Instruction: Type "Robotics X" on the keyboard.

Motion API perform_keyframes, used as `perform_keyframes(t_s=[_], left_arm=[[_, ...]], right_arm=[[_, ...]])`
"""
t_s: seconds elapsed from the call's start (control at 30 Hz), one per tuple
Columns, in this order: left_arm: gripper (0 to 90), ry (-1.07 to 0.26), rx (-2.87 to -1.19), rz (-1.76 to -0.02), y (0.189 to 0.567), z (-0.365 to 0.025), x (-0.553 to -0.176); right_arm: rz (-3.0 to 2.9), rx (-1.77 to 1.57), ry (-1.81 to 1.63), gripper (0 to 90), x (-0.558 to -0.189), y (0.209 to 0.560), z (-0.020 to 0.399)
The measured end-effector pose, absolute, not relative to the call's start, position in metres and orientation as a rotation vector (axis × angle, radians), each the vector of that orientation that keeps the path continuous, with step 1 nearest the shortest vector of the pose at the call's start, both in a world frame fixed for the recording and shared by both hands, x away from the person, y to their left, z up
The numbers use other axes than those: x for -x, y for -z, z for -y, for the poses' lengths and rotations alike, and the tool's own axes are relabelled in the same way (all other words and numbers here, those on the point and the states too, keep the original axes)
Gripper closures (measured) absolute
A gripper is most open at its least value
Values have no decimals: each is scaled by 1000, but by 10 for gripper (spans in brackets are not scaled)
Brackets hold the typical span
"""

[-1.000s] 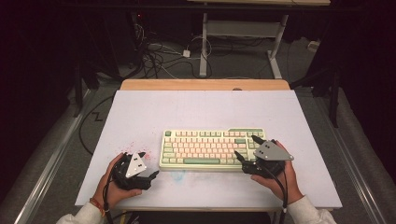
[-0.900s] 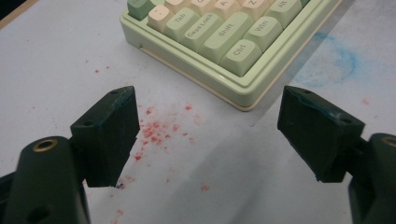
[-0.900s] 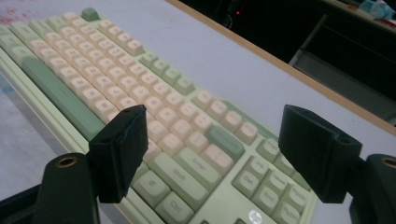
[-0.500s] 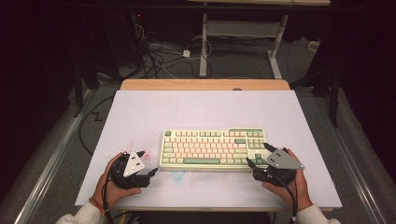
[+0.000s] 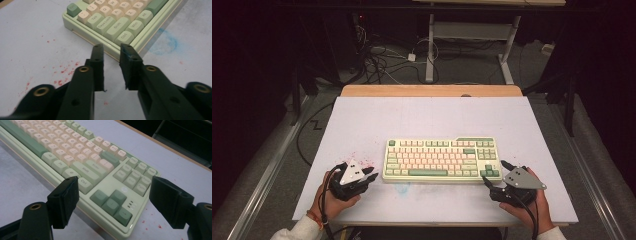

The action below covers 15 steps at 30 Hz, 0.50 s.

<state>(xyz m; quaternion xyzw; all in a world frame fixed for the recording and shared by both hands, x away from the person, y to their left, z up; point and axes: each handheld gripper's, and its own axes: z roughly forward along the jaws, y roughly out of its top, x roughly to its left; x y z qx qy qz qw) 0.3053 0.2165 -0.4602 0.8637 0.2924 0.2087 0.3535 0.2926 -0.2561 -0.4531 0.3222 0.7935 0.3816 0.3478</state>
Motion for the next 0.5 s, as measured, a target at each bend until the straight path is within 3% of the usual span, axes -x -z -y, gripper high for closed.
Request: perform_keyframes(t_s=[0.2,0.5], left_arm=[[868,-494,-2264,-739,454,-216,-313],[879,-471,-2329,-710,448,-204,-326]], right_arm=[[-2082,-821,-982,241,-292,457,257],[-2094,-811,-978,242,-293,458,254]])
